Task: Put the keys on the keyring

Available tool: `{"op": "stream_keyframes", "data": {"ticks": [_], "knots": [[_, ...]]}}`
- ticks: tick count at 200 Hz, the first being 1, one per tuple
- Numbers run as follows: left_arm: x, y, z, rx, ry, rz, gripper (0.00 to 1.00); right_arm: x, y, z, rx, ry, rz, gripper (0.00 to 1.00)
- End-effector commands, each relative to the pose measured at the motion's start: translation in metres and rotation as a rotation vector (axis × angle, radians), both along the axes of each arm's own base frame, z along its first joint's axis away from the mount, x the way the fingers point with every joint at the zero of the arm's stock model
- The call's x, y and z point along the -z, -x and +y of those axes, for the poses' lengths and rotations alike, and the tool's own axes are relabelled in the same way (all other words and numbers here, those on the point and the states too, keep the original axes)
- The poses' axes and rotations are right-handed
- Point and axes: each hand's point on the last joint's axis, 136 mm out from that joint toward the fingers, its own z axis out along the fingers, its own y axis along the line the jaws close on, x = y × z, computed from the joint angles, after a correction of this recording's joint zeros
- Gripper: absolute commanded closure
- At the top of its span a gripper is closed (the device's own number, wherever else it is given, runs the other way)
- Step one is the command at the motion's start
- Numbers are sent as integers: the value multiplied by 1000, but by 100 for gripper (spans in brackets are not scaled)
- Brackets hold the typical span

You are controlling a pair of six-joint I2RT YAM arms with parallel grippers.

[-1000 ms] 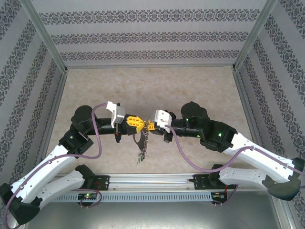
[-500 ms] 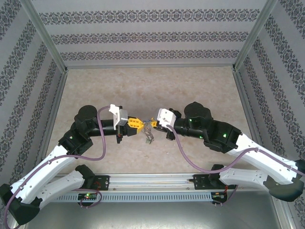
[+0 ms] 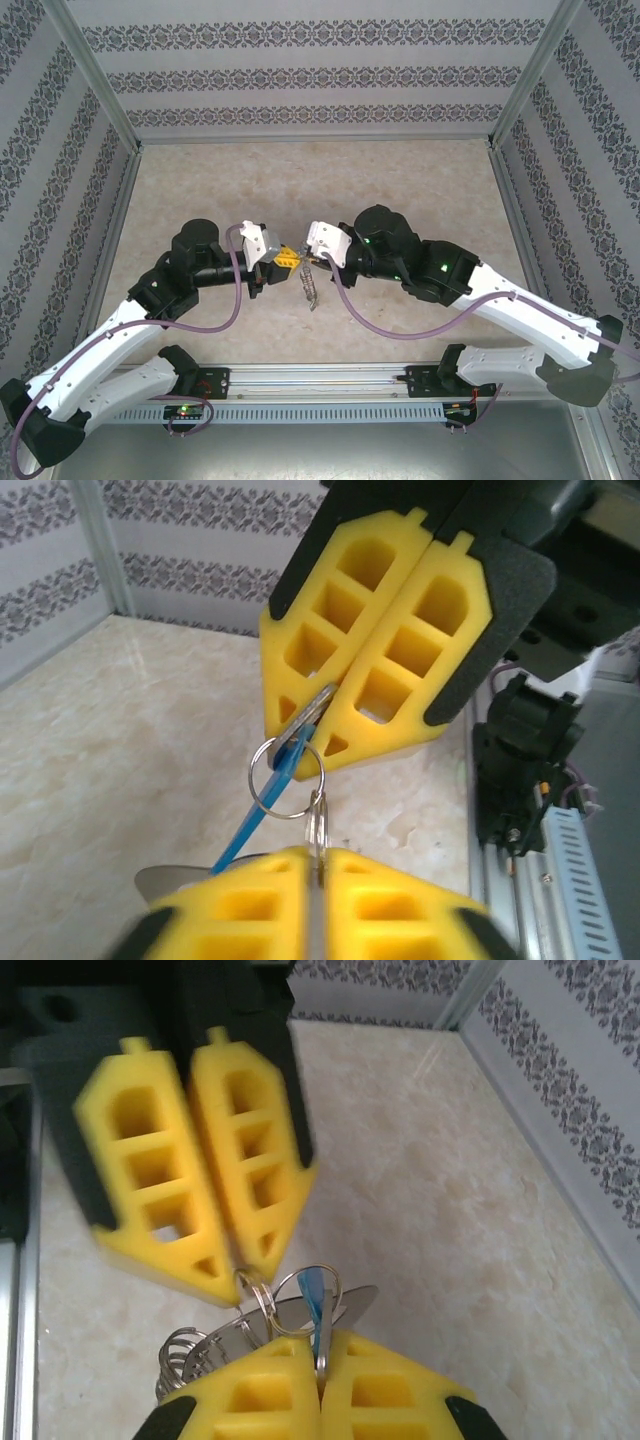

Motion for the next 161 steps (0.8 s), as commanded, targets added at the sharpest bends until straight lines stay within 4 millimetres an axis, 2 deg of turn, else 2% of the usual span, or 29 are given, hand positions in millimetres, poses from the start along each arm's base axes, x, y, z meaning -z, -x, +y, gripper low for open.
{"op": "stream_keyframes", "data": {"ticks": [1, 12, 19, 75, 92, 105, 161], "knots": [[11, -11, 8, -79, -48, 8, 80, -10, -17, -3, 79, 4, -7, 100], [16, -12, 10, -93, -51, 14, 86, -7, -19, -1, 77, 13, 5, 100], [17, -12, 10, -94, -51, 13, 100, -7, -19, 1, 70, 9, 10, 100], [16, -13, 7, -79, -44, -5, 100, -14, -7, 8, -5, -39, 17, 100], [15, -11, 8, -76, -43, -8, 84, -14, -3, 8, -20, -38, 21, 100], [14, -11, 10, -81, -48, -17, 77, -15, 0, 8, -34, -42, 21, 100], [6, -11, 17, -96, -87, -78, 73, -15, 8, 10, -73, -46, 25, 100]]}}
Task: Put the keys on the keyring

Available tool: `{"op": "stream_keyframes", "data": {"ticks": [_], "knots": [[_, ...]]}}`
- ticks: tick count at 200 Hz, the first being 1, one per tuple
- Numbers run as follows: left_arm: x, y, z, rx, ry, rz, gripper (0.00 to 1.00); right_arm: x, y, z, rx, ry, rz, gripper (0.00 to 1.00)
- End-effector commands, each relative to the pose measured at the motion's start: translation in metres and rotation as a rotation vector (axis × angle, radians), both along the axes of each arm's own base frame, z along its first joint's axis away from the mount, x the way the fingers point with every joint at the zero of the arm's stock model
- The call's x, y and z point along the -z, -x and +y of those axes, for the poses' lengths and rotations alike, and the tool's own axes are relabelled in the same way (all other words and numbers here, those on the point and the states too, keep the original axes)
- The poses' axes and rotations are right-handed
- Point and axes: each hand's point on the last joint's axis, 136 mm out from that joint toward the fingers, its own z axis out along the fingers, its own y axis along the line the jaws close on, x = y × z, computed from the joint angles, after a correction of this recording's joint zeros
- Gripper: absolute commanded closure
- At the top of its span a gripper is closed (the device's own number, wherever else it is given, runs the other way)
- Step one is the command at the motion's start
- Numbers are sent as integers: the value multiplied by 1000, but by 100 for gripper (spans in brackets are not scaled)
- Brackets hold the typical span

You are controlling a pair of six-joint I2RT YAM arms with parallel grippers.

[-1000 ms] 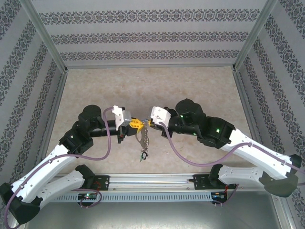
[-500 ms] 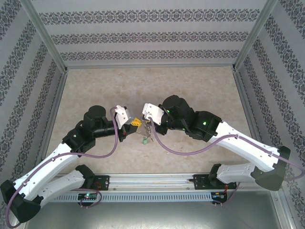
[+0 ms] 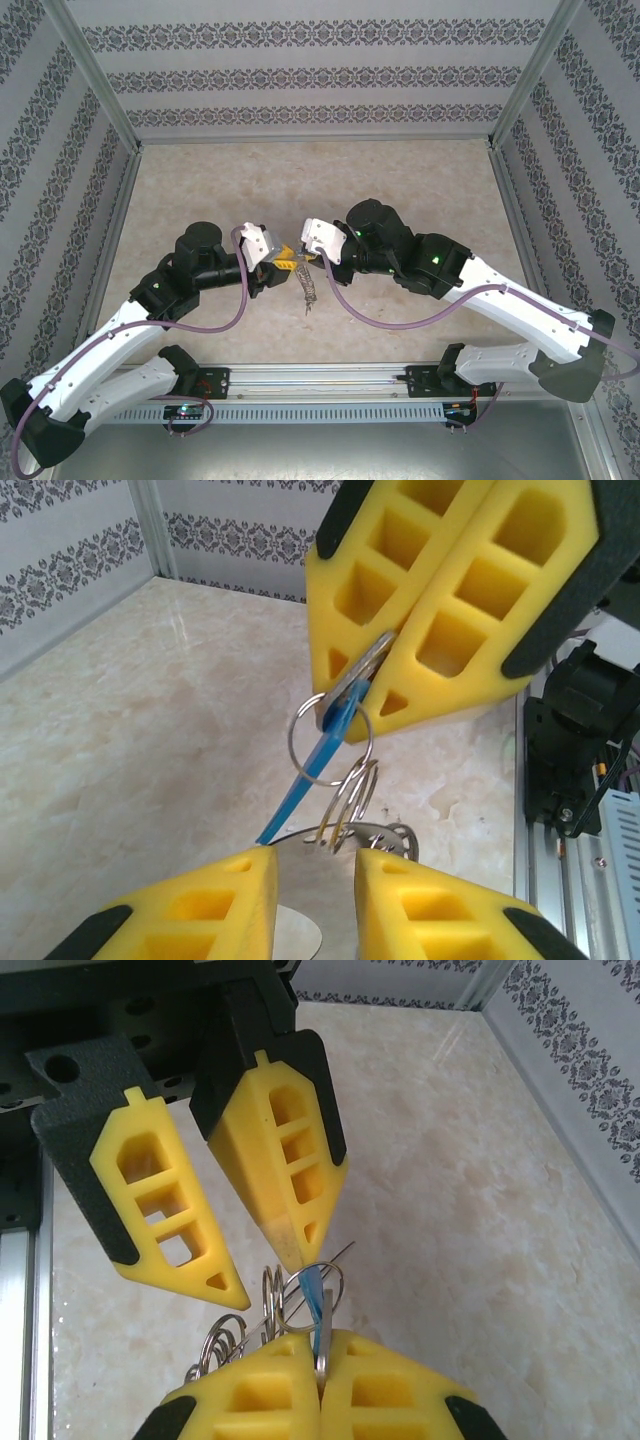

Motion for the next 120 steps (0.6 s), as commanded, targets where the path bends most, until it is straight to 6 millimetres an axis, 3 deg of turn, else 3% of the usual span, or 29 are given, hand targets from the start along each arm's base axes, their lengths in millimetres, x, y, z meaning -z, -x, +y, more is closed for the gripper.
{"op": "stream_keyframes", "data": {"ticks": [1, 67, 104, 120], "knots": [[-13, 0, 8, -17, -23, -68, 73, -20, 8, 4, -40, -65, -21, 100], [-34, 9, 6, 31, 11, -128, 71, -20, 13, 5, -63, -66, -9, 100], [-34, 9, 0, 61, 15, -116, 71, -22, 14, 6, -67, -72, -9, 100], [-35, 9, -2, 71, 21, -115, 76, -23, 14, 6, -66, -76, -10, 100]]}}
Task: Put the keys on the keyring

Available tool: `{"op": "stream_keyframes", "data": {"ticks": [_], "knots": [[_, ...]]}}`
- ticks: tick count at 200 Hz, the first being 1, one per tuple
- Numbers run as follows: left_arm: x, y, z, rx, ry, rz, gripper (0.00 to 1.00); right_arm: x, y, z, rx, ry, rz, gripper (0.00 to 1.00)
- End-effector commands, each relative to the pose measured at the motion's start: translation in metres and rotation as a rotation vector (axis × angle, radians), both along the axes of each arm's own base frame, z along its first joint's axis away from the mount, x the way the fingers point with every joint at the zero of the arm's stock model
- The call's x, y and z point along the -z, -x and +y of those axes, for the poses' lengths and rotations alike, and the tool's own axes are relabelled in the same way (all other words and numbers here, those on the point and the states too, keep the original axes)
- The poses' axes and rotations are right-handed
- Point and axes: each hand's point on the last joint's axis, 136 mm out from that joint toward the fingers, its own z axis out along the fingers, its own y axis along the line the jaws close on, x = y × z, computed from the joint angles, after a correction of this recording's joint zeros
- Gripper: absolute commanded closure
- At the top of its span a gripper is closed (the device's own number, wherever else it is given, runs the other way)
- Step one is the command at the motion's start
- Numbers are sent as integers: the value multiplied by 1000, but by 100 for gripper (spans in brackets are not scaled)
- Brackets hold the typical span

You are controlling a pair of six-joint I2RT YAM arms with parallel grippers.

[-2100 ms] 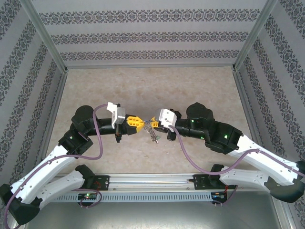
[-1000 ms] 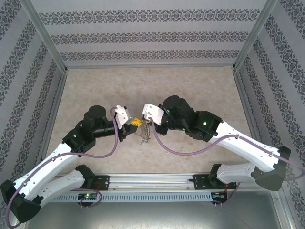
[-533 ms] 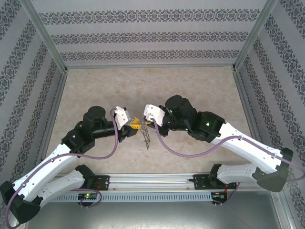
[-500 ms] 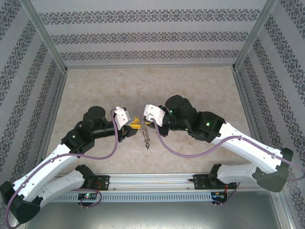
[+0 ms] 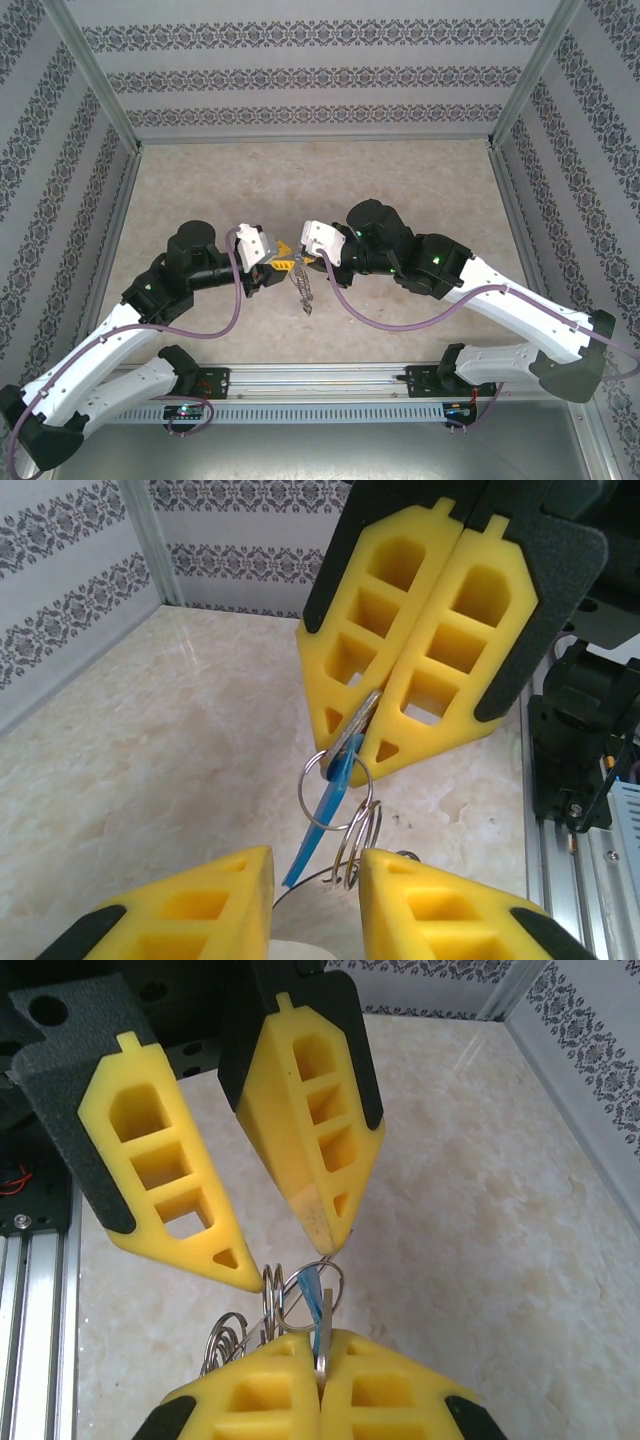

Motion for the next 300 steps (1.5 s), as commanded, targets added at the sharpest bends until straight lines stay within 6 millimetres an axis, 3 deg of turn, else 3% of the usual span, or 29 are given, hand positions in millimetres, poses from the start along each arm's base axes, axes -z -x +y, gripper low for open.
{"op": "stream_keyframes", "data": {"ticks": [1, 16, 67, 94, 153, 205, 300], "knots": [[-18, 3, -4, 41, 27, -43, 77, -23, 7, 3, -29, -63, -29, 100], [-19, 4, -5, 51, 32, -41, 82, -24, 7, 3, -24, -68, -32, 100], [-20, 8, -9, 76, 50, -27, 84, -24, 4, 5, -11, -72, -33, 100], [-21, 9, -10, 82, 55, -26, 100, -24, 4, 4, -8, -72, -32, 100], [-27, 1, -2, -1, 83, -50, 100, -25, 3, -2, 18, -76, -39, 100], [-39, -4, 6, -66, 127, -93, 100, -14, 1, -9, 53, -57, -15, 100], [-57, 4, 4, -28, 222, -121, 100, -1, -5, 3, 49, -41, 28, 100]]}}
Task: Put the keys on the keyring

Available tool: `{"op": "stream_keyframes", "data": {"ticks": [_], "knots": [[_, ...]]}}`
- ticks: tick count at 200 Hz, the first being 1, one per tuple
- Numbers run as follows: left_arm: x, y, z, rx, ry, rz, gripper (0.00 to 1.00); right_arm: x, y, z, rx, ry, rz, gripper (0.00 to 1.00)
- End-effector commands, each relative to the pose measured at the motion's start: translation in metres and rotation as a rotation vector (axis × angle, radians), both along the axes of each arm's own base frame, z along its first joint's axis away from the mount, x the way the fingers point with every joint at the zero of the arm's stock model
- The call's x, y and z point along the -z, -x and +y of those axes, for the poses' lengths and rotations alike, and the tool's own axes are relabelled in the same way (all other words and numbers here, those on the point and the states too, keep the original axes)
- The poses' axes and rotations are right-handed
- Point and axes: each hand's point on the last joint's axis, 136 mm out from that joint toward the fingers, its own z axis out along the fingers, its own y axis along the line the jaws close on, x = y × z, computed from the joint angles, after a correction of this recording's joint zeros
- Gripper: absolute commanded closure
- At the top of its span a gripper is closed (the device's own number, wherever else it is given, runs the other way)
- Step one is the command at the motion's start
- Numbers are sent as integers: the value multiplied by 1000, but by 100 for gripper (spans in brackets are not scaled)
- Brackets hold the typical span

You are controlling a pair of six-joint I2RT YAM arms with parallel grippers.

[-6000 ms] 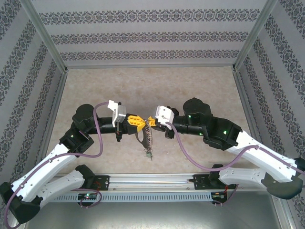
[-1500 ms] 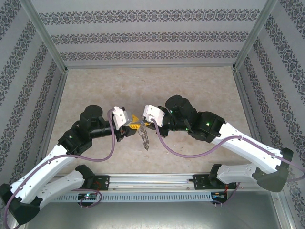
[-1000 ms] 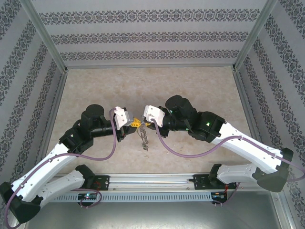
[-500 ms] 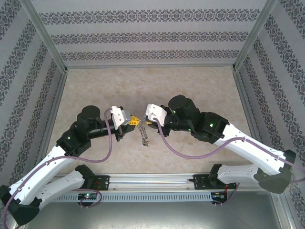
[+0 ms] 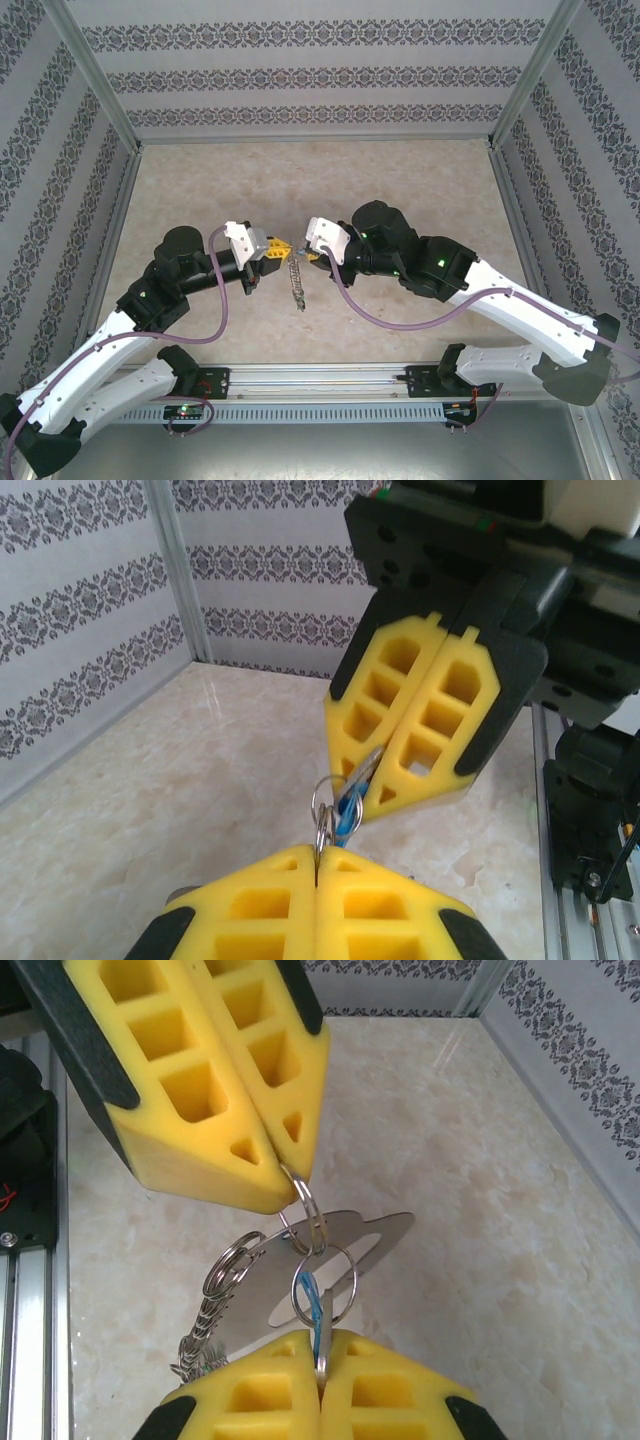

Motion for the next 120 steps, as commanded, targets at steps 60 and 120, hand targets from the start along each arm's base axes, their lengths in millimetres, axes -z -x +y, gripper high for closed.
{"op": "stream_keyframes", "data": {"ticks": [60, 120], "knots": [[-32, 11, -2, 53, 114, -77, 100, 3, -3, 13, -14, -18, 35, 100], [-33, 17, -6, 91, 135, -74, 100, -4, 8, 26, -107, -58, 52, 100]]}}
